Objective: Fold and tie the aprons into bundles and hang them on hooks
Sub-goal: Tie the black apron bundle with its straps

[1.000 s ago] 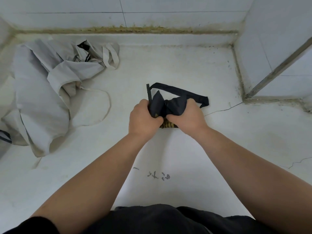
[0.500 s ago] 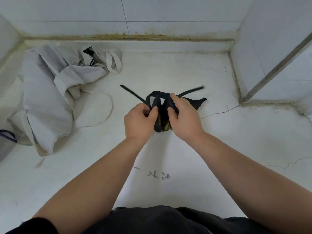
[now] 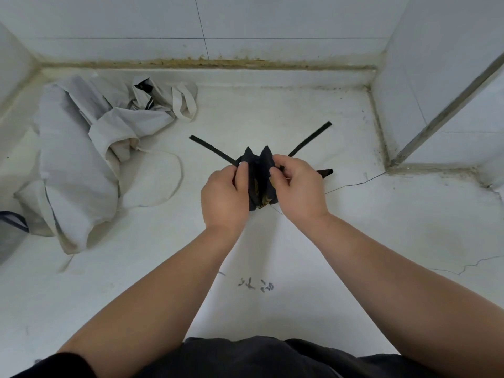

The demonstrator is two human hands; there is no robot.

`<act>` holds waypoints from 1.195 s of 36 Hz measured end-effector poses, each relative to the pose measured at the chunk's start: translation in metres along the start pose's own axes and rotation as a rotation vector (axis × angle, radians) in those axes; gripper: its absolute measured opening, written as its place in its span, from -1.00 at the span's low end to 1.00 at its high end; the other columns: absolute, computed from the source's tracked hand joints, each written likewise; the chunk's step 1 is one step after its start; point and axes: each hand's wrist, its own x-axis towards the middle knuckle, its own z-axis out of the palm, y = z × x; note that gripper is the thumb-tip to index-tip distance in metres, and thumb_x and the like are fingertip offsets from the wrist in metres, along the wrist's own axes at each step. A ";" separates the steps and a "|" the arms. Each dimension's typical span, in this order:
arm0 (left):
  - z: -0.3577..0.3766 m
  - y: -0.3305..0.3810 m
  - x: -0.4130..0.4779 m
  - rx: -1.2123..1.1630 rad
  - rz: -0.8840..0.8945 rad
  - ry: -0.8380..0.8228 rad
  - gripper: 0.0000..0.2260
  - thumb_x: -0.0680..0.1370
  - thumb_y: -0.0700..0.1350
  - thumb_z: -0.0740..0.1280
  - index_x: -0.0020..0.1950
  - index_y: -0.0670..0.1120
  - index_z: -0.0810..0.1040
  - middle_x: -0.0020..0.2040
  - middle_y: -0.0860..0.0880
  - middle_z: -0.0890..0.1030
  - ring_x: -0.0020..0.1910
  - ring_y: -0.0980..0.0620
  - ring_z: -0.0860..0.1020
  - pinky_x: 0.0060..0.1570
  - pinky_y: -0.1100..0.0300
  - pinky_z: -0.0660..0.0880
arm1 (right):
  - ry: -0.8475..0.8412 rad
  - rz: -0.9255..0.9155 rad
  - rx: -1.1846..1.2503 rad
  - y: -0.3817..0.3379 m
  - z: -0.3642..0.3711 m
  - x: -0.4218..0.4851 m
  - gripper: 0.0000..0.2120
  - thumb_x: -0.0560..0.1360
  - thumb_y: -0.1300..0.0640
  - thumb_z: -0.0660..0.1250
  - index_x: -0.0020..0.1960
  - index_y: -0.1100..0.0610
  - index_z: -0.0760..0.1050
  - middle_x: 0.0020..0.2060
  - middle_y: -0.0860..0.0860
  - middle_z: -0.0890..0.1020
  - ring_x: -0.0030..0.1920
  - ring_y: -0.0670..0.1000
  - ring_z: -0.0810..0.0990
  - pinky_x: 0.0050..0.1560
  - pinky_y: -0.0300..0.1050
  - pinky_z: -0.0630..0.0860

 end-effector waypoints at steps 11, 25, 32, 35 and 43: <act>0.003 -0.015 -0.004 -0.087 0.340 0.129 -0.79 0.56 -0.12 0.29 0.01 -0.19 0.68 -0.08 0.06 0.48 -0.11 0.06 0.51 -0.07 0.51 0.37 | -0.023 -0.091 0.049 -0.003 0.002 -0.002 -0.74 0.61 0.27 0.14 0.29 0.25 0.35 -0.28 -0.09 0.55 -0.30 -0.16 0.46 -0.26 -0.39 0.31; -0.005 -0.012 0.000 -0.269 0.236 -0.137 -0.80 0.58 -0.25 0.30 0.03 0.01 0.65 -0.15 0.24 0.51 -0.09 0.33 0.48 0.00 0.50 0.36 | -0.119 0.035 0.162 0.002 0.003 0.002 -0.81 0.57 0.22 0.26 0.09 0.20 0.61 -0.03 0.06 0.68 -0.01 -0.03 0.60 0.10 -0.23 0.46; -0.015 -0.008 0.001 -0.454 0.019 -0.295 -0.75 0.55 -0.23 0.36 0.18 0.03 0.56 -0.32 0.19 0.61 -0.24 0.24 0.53 -0.13 0.33 0.45 | -0.185 0.051 0.151 0.005 0.001 0.000 -0.77 0.59 0.19 0.24 0.18 0.18 0.58 -0.15 -0.12 0.62 -0.16 -0.19 0.51 -0.07 -0.44 0.38; -0.023 -0.005 0.005 -0.507 -0.006 -0.403 -0.76 0.53 -0.26 0.37 0.06 0.05 0.45 -0.34 0.17 0.64 -0.30 0.24 0.56 -0.28 0.41 0.42 | -0.224 0.058 0.170 0.006 0.000 0.001 -0.82 0.59 0.21 0.22 0.06 0.16 0.61 -0.34 -0.16 0.54 -0.36 -0.18 0.43 -0.26 -0.42 0.33; -0.029 -0.003 0.016 -0.528 -0.082 -0.538 -0.84 0.52 -0.31 0.36 -0.10 -0.06 0.51 -0.42 0.08 0.58 -0.42 0.10 0.50 -0.50 0.35 0.35 | -0.335 0.079 0.165 0.001 -0.005 0.003 -0.86 0.56 0.23 0.24 -0.15 0.17 0.53 -0.34 0.00 0.51 -0.32 -0.03 0.39 -0.24 -0.21 0.33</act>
